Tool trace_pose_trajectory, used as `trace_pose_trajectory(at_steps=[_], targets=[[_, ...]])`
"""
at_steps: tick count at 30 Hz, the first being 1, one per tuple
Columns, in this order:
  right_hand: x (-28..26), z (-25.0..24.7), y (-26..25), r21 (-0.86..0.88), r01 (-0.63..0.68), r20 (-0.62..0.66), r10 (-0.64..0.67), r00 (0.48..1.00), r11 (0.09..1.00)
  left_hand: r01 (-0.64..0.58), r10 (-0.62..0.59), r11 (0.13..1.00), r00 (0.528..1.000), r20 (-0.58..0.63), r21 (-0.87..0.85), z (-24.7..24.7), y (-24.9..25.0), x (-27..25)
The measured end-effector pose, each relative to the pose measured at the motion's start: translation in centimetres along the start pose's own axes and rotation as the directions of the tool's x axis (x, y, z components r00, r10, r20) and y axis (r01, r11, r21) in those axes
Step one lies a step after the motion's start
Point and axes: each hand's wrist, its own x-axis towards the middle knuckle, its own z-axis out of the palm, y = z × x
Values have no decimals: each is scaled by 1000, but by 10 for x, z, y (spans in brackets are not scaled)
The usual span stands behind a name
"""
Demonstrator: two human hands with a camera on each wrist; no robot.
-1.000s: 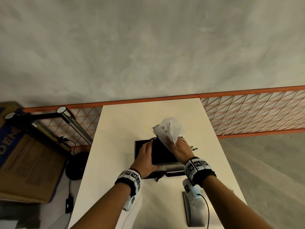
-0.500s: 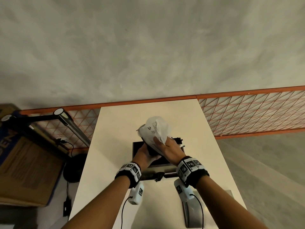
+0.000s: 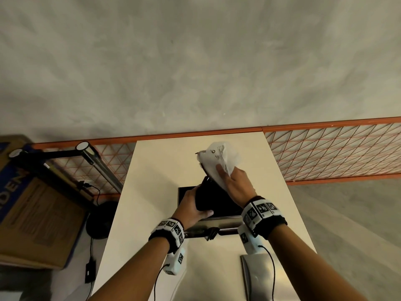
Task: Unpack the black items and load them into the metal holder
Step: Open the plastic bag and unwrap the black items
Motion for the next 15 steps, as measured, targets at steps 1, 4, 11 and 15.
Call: trace_pose_trajectory(at_steps=[1, 4, 11, 15], targets=[[1, -3, -3, 6, 9, -31, -9, 999, 1000, 9, -9, 1000, 1000, 1, 11, 0, 1, 0], [5, -12, -10, 56, 27, -120, -20, 993, 998, 12, -12, 1000, 1000, 10, 24, 0, 4, 1], [0, -36, -26, 129, 93, -233, -61, 971, 987, -25, 25, 1000, 1000, 4, 0, -6, 3, -7], [2, -42, -33, 176, 86, -241, -42, 970, 981, 29, -29, 999, 999, 18, 17, -9, 0, -13]])
